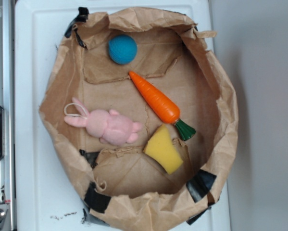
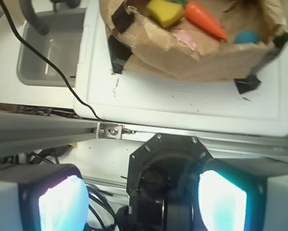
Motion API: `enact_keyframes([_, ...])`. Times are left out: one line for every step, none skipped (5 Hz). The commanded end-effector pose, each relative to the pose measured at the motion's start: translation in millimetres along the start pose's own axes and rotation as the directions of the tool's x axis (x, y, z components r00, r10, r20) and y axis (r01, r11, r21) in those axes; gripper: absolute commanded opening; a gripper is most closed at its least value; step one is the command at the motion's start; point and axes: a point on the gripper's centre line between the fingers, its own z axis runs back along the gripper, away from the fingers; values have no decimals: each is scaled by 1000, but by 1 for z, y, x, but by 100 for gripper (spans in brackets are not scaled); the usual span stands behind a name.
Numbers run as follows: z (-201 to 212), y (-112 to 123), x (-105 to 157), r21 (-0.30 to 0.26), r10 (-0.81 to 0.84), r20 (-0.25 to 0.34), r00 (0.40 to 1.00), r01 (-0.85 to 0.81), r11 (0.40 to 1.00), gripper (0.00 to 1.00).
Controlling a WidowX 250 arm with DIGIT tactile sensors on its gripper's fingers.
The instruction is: Grab the carrot.
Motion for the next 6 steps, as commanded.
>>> enact_keyframes([6,2,4,-4,-5,14,1000,5,1000,100])
enact_keyframes([6,2,4,-4,-5,14,1000,5,1000,100])
enact_keyframes([-5,10,35,-75,-6,14,1000,8,997,100])
enact_keyframes([-15,14,81,-109,3,26,1000,0,994,100])
enact_keyframes([-28,22,113,-124,-36,53,998,42,991,100])
enact_keyframes([-55,37,150,-87,-68,63,996,73,994,100])
